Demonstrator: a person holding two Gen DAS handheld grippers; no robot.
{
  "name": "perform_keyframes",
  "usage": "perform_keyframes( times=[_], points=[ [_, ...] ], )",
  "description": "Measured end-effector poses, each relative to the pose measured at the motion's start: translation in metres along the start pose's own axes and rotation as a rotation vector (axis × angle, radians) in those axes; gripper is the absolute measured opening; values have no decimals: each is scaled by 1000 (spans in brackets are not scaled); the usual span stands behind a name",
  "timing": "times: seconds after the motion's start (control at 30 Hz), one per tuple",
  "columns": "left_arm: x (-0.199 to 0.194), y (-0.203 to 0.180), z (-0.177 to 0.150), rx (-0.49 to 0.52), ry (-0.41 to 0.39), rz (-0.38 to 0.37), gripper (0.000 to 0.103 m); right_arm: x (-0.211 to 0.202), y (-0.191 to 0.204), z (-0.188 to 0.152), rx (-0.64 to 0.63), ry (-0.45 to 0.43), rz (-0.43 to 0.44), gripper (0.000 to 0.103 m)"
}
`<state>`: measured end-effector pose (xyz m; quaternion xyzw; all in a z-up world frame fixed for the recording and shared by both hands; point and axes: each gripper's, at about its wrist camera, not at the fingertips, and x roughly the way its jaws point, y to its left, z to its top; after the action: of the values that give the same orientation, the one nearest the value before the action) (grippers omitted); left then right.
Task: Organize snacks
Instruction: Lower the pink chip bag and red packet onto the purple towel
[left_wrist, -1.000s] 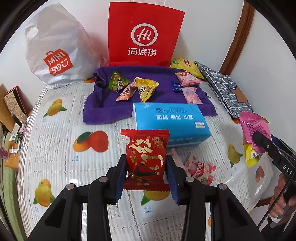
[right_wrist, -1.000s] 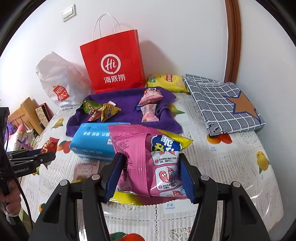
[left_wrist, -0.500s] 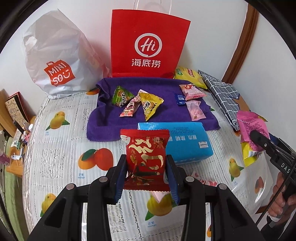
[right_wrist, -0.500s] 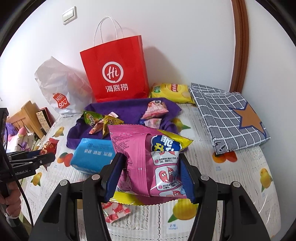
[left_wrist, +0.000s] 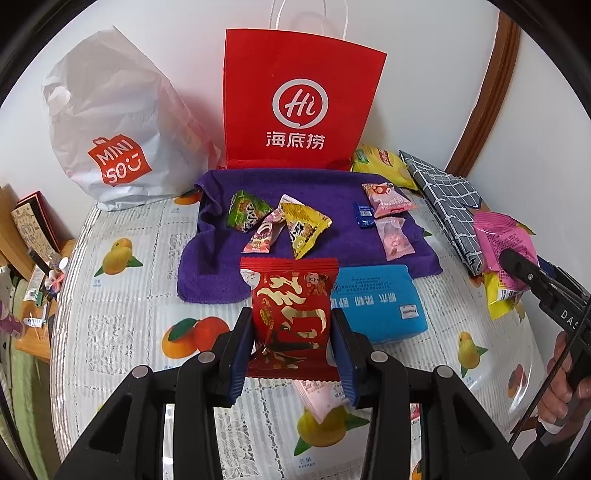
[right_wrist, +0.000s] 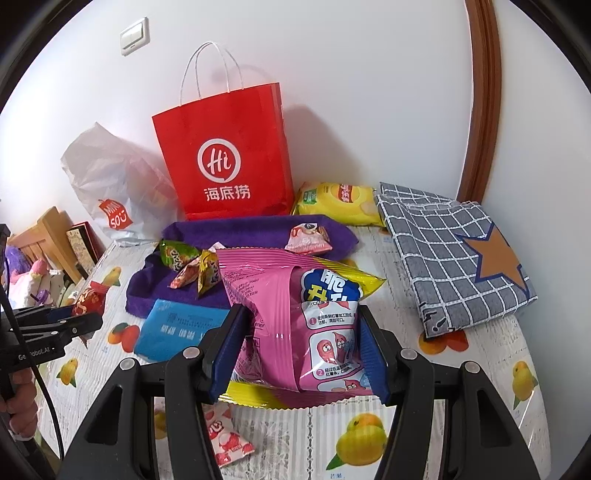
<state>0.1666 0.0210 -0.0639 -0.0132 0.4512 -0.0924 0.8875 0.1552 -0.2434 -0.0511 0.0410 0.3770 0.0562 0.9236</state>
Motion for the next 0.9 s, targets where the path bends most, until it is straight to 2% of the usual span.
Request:
perform_keyframes(
  times=[0.23, 0.5, 0.9],
  points=[
    [0, 2, 12, -3, -22, 2, 39, 7, 4, 14, -11, -11, 1, 59],
    [17, 7, 35, -16, -27, 6, 39, 25, 11, 39, -34, -16, 2, 59],
    [56, 23, 80, -48, -26, 28, 39, 93, 20, 81, -33, 6, 31, 58]
  ],
)
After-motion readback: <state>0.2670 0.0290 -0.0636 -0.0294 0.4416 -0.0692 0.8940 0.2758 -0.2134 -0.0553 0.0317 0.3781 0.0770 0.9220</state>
